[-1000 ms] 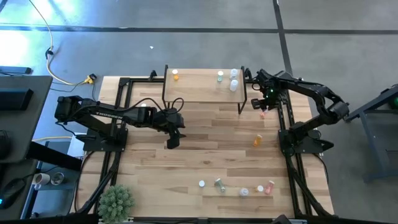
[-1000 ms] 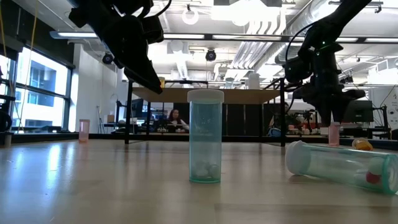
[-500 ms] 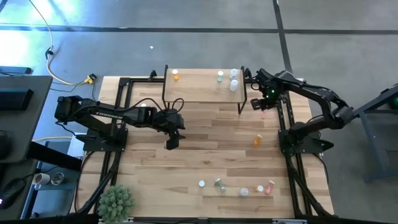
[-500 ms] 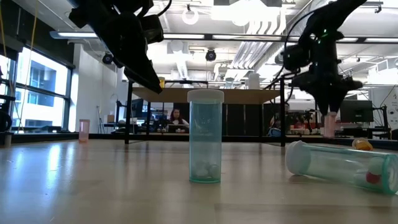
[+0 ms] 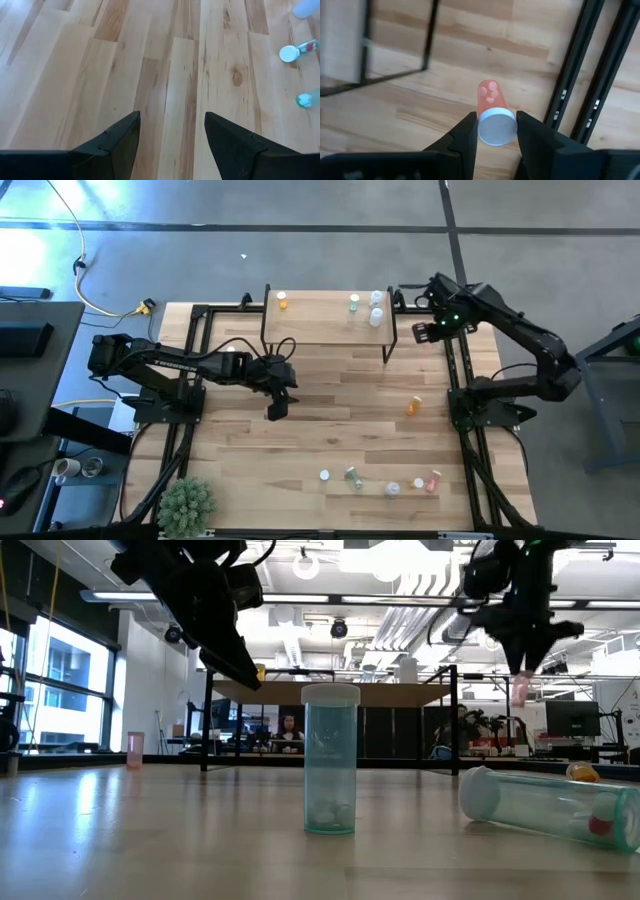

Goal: Pick and place medicine bottles onto shelf by color
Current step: Put the top right pink pill bottle on the shelf

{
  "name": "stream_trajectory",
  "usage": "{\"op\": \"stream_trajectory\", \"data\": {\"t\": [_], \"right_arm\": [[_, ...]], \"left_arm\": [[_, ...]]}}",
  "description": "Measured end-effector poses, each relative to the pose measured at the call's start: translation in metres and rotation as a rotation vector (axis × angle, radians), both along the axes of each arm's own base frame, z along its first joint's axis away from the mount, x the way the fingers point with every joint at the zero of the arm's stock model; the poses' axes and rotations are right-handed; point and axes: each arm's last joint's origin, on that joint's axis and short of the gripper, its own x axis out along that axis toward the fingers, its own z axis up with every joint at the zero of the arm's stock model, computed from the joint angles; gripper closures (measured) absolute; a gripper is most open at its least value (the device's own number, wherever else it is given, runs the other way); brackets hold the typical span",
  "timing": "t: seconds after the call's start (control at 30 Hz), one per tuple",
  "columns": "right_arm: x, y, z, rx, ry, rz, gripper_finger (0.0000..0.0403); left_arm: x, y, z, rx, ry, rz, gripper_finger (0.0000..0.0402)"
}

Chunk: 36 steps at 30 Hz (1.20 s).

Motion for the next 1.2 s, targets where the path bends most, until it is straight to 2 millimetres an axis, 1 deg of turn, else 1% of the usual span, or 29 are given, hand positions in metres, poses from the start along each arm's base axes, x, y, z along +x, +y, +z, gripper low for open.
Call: {"op": "stream_trajectory", "data": {"t": [0.17, 0.3, 0.53, 0.67, 0.83, 1.0, 1.2], "right_arm": [[-0.004, 0.005, 0.029, -0.056, -0.044, 0.000, 0.0289], [-0.004, 0.011, 0.048, -0.078, -0.062, 0.029, 0.0289], [0.005, 0.027, 0.075, -0.127, -0.120, 0.122, 0.0289], [0.013, 0.037, 0.080, -0.134, -0.146, 0.169, 0.0289], [0.024, 0.050, 0.081, -0.119, -0.175, 0.237, 0.0289], [0.036, 0.066, 0.083, -0.119, -0.227, 0.292, 0.0289], [0.061, 0.083, 0.084, -0.138, -0.320, 0.385, 0.0289]], "left_arm": [[0.000, 0.001, 0.000, 0.014, -0.001, 0.012, 0.0190], [0.000, 0.001, 0.000, 0.009, -0.002, 0.018, 0.0190], [0.003, 0.002, 0.003, 0.020, -0.046, 0.075, 0.0190], [0.006, 0.003, 0.006, 0.071, -0.081, 0.038, 0.0190], [0.011, 0.004, 0.013, 0.126, -0.156, -0.001, 0.0190], [0.015, 0.004, 0.018, 0.144, -0.224, -0.003, 0.0190], [0.017, 0.005, 0.021, 0.182, -0.259, -0.027, 0.0190]]}}
